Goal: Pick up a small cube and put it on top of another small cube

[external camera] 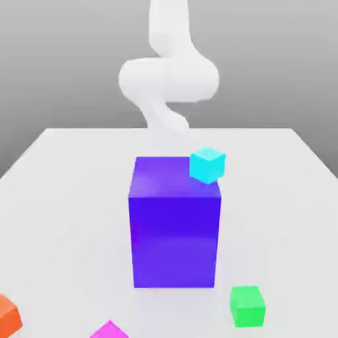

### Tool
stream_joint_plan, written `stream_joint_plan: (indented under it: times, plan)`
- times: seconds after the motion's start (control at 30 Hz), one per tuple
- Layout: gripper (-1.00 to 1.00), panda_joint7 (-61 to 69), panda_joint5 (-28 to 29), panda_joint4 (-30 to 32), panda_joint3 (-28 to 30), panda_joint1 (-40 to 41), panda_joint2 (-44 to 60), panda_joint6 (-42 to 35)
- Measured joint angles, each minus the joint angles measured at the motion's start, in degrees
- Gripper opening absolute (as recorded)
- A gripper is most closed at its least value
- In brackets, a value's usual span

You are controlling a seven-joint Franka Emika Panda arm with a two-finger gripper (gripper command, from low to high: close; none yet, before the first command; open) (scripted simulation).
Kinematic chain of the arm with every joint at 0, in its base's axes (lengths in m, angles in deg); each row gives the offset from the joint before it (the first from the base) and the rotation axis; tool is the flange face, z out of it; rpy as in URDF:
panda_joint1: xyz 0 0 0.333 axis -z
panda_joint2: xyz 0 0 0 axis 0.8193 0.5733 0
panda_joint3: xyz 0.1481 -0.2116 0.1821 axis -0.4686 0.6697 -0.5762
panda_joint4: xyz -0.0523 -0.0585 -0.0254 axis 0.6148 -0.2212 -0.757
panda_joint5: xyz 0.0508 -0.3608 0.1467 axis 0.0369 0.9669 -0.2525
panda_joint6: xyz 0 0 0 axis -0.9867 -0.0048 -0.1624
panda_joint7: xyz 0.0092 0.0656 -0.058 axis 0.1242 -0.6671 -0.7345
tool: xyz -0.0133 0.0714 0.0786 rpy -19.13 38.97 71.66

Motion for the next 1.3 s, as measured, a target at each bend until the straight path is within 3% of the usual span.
stream_joint_plan:
  times: [0.37,0.67,0.87,1.1,1.2,1.23,1.3]
  plan:
    - [0.0,26.1,-11.24,-1.0,12.23,-9.47,23.24,4.45]
    - [0.0,46.54,-19.46,-1.78,15.41,-10.61,41.82,8.15]
    - [0.0,56.71,-19.86,-1.9,15.05,-8.85,52.69,11.9]
    - [0.0,64.17,-14.8,-1.82,15.92,-7.45,63.39,17.92]
    - [0.0,66.82,-17.2,-3.21,13.06,-5.04,69.66,22.53]
    - [-1.0,67.51,-18.07,-3.64,12.06,-4.22,71.43,23.83]
    - [-1.0,67.51,-18.07,-3.64,12.06,-4.22,71.43,23.81]
